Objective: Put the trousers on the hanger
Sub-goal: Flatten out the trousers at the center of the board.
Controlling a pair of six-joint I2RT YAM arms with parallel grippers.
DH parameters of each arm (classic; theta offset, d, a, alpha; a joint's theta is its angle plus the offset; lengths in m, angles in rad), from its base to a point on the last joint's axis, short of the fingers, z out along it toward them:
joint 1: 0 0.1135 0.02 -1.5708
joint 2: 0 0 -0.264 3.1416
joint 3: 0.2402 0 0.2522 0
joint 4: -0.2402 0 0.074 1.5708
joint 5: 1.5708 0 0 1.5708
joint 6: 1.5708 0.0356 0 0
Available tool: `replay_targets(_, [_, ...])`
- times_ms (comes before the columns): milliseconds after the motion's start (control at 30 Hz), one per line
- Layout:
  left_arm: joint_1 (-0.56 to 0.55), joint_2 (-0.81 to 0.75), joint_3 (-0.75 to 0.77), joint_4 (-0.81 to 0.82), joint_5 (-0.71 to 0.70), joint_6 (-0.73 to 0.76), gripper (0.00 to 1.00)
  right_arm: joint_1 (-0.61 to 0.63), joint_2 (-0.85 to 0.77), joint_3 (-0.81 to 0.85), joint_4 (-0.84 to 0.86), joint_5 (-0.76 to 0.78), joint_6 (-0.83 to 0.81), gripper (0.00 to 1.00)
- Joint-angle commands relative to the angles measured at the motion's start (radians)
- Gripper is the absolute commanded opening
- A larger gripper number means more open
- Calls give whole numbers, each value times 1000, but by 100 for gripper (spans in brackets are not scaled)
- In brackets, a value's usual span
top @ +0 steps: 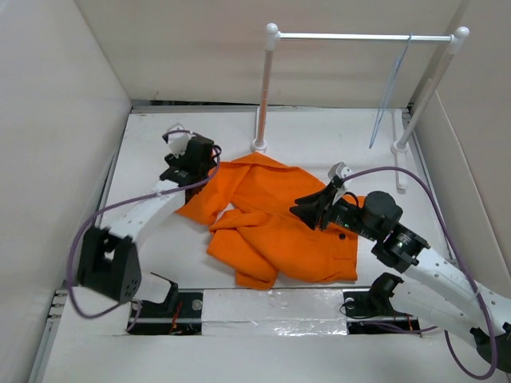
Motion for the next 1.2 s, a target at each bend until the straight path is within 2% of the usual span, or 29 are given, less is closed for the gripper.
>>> replay_targets(0, [19,114,-64,-74,-161,-72,61,8,2,1,59,1,4,41])
replay_targets(33, [60,117,-72,-57,-143,-72,66,8,2,-5,56,4,-1,41])
replay_targets(167, [149,50,-130,49,-77,-90,66,8,0,-28,46,23,-4,41])
replay_targets(233, [158,31,-155,75,-57,-89,66,8,3,-33,49,21,-2,39])
replay_targets(400, [192,3,-248,52,-140,-171,65,8,20,-22,54,9,-10,29])
replay_targets(467, [235,-10,-309,72,-76,-196,65,8,34,-20,57,3,-14,24])
replay_targets(500, [306,-23,-338,116,-32,-197,65,8,39,-20,60,0,-16,19])
replay_targets(533, [353,-33,-396,165,89,-204,65,8,48,-20,59,-6,-22,16])
replay_targets(567, [400,-38,-426,188,152,-207,64,8,49,-20,59,-8,-25,13])
replay_targets(633, [515,-41,-478,219,281,-223,63,8,49,-27,56,-3,-33,11])
replay_targets(667, [537,-44,-507,207,303,-246,63,8,48,-31,57,0,-33,11])
replay_targets(833, [551,-53,-489,-3,199,-355,57,8,43,-51,69,-8,-41,14])
replay_targets(1033, [551,-125,-524,-58,161,-391,57,8,43,-70,77,-16,-47,15])
replay_targets(1167, [551,-242,-537,-145,77,-420,55,8,31,-80,82,-14,-51,15])
